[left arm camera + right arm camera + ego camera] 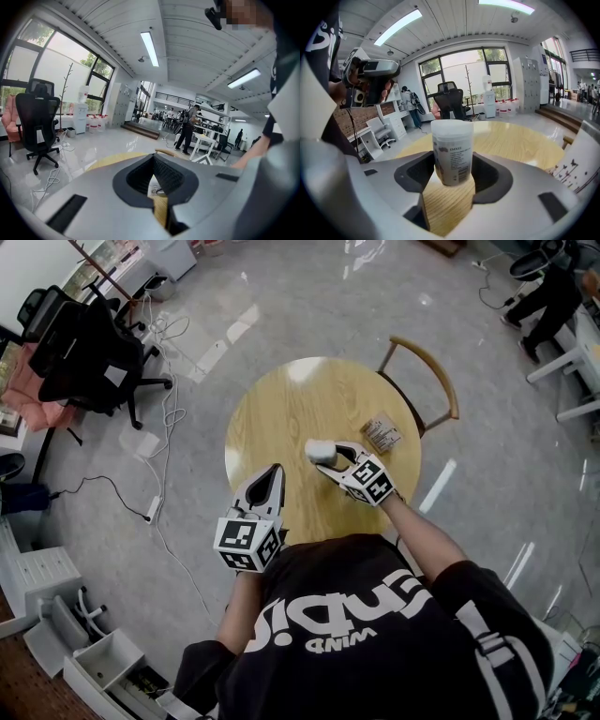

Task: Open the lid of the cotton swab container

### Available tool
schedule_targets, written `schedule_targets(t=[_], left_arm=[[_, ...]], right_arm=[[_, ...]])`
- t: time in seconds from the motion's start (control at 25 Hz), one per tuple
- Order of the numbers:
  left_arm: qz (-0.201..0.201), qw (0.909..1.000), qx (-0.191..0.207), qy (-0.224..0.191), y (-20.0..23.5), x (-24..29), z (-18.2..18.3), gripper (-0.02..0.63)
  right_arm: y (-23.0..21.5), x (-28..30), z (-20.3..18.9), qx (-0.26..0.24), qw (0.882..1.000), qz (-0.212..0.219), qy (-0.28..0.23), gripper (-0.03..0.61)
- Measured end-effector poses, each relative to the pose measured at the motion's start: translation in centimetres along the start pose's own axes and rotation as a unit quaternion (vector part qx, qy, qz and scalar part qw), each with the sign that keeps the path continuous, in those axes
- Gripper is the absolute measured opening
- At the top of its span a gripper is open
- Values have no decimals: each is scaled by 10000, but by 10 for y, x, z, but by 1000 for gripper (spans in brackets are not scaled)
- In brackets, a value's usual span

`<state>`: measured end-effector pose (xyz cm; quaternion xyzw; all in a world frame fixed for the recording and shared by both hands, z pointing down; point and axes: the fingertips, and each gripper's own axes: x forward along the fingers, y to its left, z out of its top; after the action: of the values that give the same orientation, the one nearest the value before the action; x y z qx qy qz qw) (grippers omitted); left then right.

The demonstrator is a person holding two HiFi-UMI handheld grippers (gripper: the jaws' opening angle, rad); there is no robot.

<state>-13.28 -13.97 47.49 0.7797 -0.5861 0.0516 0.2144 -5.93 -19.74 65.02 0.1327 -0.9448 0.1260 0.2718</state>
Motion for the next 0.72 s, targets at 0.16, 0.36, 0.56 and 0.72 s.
schedule_targets(t=[0.16,0.36,0.56,0.72], left_arm=[[-70,10000,-6,7,-3,1,-1,8],[-161,9999,-18,-38,-1,0,2,8],[-231,9997,-22,-107,-4,-2,6,9],[-262,9996,13,-129,-4,-5,9,8]], right_arm=[[6,-18,16,-32,9998,90,-176,239],[20,-39,42,-130,9989,161,-430,239],[29,-63,66,-134,9975,120,-684,239],[35,-80,82,-61,9960,78,-883,238]])
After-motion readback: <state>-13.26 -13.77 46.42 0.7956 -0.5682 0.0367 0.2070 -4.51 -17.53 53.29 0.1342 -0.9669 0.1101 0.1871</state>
